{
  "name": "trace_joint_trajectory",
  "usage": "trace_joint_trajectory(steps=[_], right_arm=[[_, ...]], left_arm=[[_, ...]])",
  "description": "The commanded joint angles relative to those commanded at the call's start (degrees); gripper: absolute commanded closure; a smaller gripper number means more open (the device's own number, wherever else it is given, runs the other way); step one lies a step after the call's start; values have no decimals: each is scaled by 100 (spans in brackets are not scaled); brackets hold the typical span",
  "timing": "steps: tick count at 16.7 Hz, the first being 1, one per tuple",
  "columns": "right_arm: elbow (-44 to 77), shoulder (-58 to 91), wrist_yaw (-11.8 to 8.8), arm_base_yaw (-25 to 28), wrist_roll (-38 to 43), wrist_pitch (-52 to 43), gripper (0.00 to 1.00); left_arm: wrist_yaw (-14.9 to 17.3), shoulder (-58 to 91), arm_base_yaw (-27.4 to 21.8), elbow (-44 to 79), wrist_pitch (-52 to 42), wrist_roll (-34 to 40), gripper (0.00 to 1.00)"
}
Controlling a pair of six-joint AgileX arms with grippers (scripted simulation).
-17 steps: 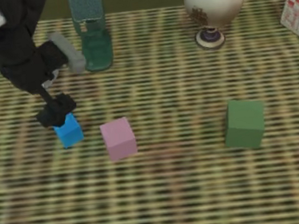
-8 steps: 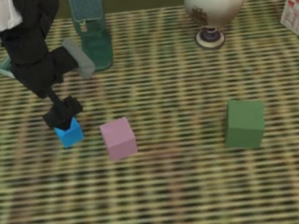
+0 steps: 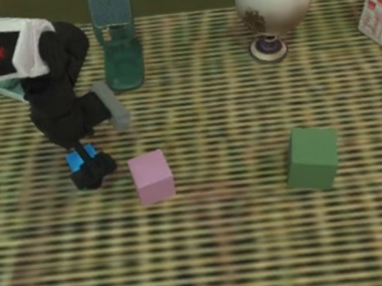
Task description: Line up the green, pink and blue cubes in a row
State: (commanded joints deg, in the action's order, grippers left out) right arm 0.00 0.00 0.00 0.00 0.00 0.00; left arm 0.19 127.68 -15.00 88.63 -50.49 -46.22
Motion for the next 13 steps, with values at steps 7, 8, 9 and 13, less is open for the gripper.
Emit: trace_joint_trajectory(steps=[7, 8, 9, 13], right_arm=[[0, 0, 0, 0, 0, 0, 0], [0, 0, 0, 0, 0, 0, 0], [0, 0, 0, 0, 0, 0, 0], [0, 0, 0, 0, 0, 0, 0]], left_arm=[[2, 172, -1, -212, 338, -4, 8], [2, 172, -1, -212, 338, -4, 15], [2, 172, -1, -212, 338, -4, 23], [2, 172, -1, -212, 338, -4, 53]])
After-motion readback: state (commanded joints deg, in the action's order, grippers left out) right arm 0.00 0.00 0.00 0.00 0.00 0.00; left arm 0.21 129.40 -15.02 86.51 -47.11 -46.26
